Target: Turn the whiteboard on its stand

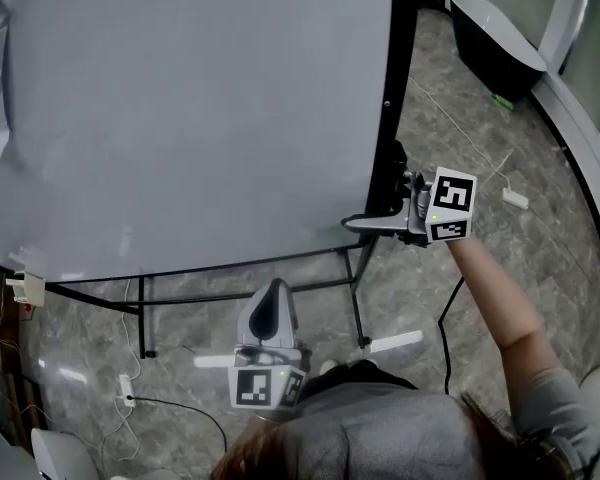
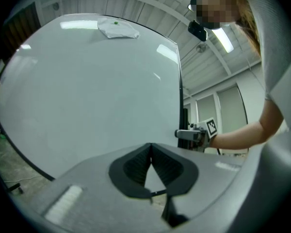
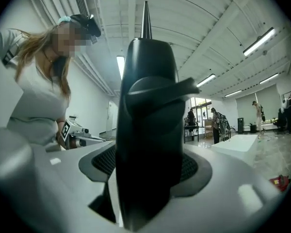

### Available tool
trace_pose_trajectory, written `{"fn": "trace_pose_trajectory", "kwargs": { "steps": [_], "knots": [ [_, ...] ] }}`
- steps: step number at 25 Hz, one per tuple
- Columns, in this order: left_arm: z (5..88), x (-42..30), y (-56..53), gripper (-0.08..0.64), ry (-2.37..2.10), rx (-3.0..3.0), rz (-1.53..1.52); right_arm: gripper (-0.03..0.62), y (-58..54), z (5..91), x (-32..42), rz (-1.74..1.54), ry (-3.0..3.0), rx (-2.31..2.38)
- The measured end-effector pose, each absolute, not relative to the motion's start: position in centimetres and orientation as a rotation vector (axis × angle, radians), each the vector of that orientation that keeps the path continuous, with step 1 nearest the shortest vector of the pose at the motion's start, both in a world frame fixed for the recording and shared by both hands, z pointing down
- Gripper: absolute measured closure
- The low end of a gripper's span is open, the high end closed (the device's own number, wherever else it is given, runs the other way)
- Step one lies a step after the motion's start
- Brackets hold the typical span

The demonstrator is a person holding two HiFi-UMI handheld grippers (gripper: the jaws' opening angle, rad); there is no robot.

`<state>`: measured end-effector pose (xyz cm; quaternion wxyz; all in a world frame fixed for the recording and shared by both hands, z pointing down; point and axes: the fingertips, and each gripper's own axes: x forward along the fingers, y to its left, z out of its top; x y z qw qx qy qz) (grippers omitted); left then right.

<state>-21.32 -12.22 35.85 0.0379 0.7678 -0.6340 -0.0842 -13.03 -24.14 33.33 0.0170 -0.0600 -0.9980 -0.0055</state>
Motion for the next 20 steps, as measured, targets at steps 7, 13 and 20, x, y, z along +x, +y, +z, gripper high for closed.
{"fn": "trace_pose_trajectory", "kwargs": {
  "steps": [7,13,20],
  "knots": [
    [36.2,-22.1,-11.7,0.565,-1.962,2.328,-0.252,0.453,-24.1,32.9,-13.5,-0.031,-3.123,-0.275],
    [36.5,-22.2,-11.7,0.565,-1.947,2.335,-0.253,0.497,-24.1,32.8,-13.5,-0.006,-3.133,-0.299],
    [37.1,-20.4,-12.2,0.565,-1.827,2.404,-0.239,0.505,-24.0,32.9,-13.5,-0.004,-3.117,-0.315]
  ]
}}
